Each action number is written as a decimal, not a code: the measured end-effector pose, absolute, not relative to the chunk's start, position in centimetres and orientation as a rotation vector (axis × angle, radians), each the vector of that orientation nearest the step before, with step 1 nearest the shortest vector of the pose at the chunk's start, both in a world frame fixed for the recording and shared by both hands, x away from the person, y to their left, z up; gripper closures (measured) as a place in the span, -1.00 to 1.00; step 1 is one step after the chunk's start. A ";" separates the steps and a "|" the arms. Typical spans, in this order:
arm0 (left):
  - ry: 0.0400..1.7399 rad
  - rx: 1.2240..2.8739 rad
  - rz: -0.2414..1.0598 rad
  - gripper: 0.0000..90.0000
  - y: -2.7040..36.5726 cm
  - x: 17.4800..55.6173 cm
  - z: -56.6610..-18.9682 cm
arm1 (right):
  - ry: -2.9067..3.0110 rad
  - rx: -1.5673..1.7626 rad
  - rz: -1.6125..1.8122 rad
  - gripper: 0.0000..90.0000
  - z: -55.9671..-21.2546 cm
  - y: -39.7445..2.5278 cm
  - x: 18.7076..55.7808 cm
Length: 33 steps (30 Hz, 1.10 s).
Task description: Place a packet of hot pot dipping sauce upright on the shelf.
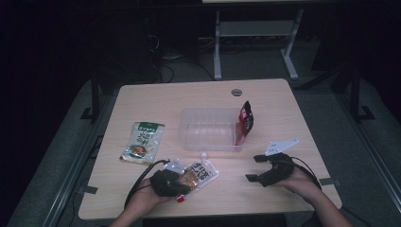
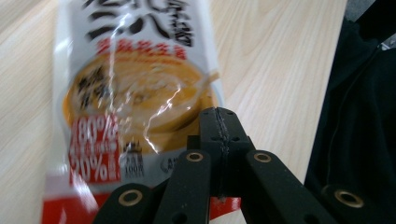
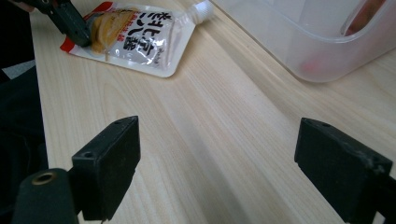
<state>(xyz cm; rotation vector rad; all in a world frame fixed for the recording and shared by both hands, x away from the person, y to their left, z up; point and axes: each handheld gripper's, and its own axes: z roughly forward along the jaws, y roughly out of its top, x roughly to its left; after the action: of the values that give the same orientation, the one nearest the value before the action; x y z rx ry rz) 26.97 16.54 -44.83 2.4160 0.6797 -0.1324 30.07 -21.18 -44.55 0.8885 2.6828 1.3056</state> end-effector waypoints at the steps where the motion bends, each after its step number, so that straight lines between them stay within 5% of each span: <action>1: 0.680 2.416 -0.132 0.99 16.5 27.0 -44.8 | 2.683 0.889 1.306 -0.69 -44.5 -21.2 30.1; 33: 0.788 2.336 0.030 0.99 21.2 29.2 -43.8 | 2.736 0.882 1.313 -0.67 -44.7 -19.6 30.1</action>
<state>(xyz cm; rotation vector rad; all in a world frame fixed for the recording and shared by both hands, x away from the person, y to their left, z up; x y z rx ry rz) 29.18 21.21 -43.77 2.3360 0.7880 0.0303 30.13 -19.61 -44.66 0.8819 2.7356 1.3133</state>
